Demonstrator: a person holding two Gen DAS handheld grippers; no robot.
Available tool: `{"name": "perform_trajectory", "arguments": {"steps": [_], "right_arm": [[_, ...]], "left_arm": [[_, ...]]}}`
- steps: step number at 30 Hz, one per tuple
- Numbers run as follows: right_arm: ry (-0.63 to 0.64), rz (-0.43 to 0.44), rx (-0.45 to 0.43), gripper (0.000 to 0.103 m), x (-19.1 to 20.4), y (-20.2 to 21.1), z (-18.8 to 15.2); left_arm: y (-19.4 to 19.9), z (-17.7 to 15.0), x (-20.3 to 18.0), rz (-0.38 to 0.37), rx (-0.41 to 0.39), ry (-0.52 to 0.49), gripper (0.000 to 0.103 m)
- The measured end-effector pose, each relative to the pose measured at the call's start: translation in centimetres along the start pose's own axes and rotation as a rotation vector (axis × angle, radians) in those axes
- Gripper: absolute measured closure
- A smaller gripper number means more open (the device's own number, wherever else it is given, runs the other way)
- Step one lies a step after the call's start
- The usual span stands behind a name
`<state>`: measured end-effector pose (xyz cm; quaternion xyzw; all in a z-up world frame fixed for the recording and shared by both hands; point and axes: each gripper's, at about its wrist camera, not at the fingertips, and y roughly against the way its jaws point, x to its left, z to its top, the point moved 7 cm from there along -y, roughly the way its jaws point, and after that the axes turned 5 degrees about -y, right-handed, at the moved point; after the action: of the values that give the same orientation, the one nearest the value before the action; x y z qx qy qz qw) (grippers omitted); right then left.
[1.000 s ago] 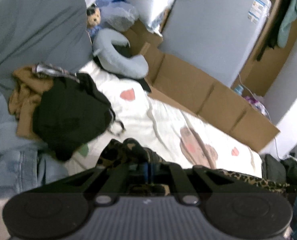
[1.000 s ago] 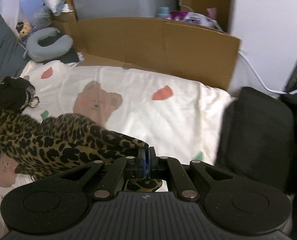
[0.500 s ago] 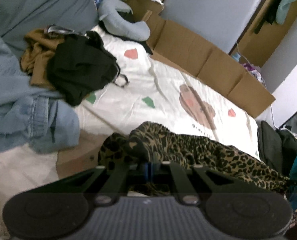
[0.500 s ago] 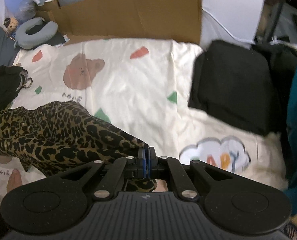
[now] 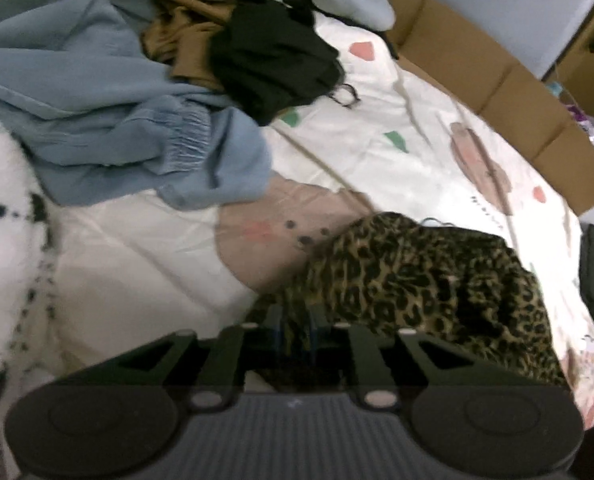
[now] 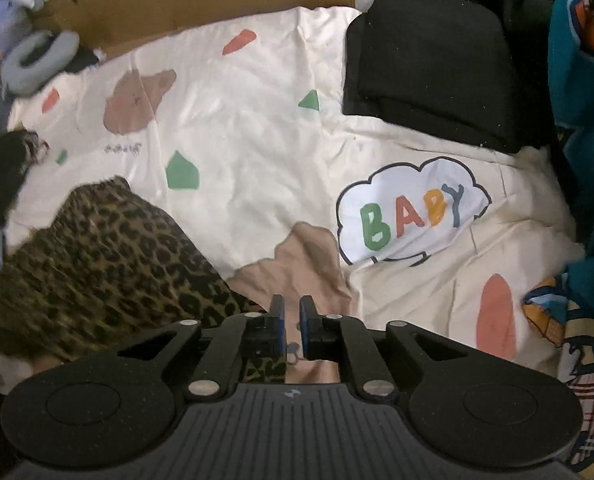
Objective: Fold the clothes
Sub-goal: 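Carry the leopard garment with both tools and lay it on the duvet, then close both tools on the waistband of the leopard-print shorts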
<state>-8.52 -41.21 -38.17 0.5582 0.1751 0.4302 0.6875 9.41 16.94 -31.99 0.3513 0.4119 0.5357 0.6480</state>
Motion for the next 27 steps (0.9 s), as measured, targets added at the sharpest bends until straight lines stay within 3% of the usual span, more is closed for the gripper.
{"name": "perform_trajectory", "arguments": {"steps": [5,9,16,27], "right_arm": [[0.032,0.020,-0.043,0.065,1.0,-0.5,1.6],[0.075,0.039,-0.077,0.064,2.8,-1.4,3.0],[0.155,0.056,-0.121,0.064,5.8,-3.3,5.1],[0.205,0.093,-0.085,0.064,9.5,-7.8,6.7]], "left_arm": [[0.1,0.9,0.6,0.017,-0.016,-0.012,0.059],[-0.9,2.0,-0.2,0.017,-0.021,-0.058,0.052],[-3.6,3.7,-1.8,-0.003,-0.033,-0.145,0.052],[-9.7,5.8,-5.7,-0.093,-0.011,-0.270,0.060]]}}
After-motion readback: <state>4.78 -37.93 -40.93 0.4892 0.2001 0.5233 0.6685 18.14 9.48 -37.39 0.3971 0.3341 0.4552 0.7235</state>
